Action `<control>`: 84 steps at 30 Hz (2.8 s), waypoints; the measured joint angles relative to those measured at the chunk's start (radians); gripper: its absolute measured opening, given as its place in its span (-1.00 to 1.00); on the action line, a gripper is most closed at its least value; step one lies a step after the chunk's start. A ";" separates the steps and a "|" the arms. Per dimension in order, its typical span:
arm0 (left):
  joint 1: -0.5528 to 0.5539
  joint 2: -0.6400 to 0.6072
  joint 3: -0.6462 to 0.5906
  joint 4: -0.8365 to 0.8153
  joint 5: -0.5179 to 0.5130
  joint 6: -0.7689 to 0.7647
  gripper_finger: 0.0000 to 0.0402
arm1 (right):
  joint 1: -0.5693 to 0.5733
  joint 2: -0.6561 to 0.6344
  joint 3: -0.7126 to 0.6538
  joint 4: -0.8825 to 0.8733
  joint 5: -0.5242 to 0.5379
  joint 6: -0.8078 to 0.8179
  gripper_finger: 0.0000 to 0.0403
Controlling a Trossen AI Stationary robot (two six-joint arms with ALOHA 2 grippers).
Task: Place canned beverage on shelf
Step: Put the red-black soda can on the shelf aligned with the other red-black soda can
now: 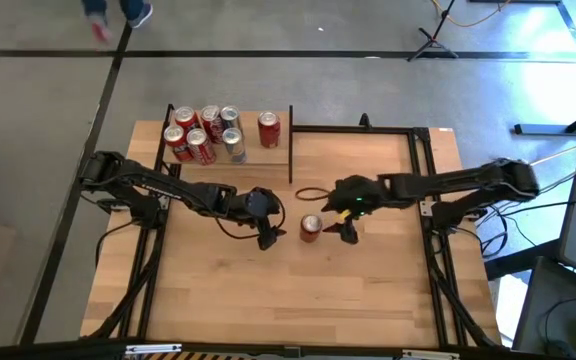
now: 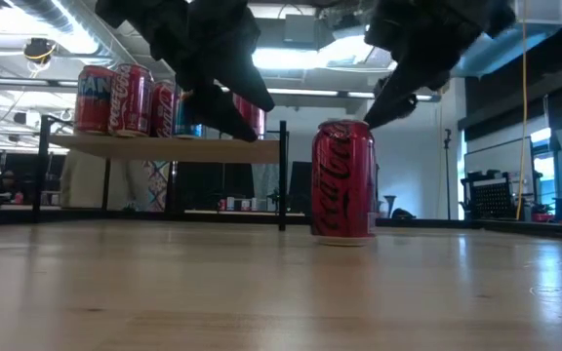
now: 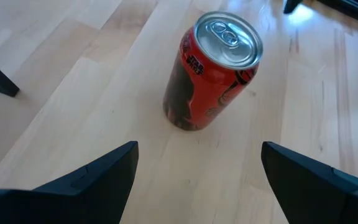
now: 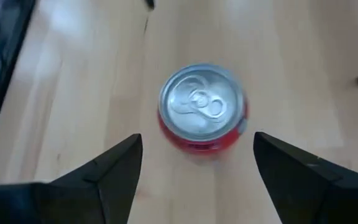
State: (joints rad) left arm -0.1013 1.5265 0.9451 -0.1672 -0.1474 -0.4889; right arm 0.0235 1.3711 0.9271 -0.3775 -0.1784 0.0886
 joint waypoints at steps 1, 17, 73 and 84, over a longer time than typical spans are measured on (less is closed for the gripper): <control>0.000 0.000 0.000 0.000 0.000 0.000 0.68 | 0.001 -0.032 -0.050 0.063 0.013 0.012 0.46; 0.000 0.000 0.000 -0.003 0.000 -0.033 0.68 | 0.002 -0.071 -0.308 0.485 0.031 0.038 0.46; 0.006 0.204 0.000 0.235 0.006 0.032 0.68 | 0.047 0.142 -0.323 0.848 0.118 0.009 0.72; 0.006 0.204 0.000 0.236 0.012 0.055 0.68 | 0.055 0.292 -0.323 1.038 0.145 0.007 0.72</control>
State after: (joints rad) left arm -0.0956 1.7302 0.9451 0.0685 -0.1356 -0.4343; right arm 0.0788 1.6628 0.6037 0.6606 -0.0330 0.0955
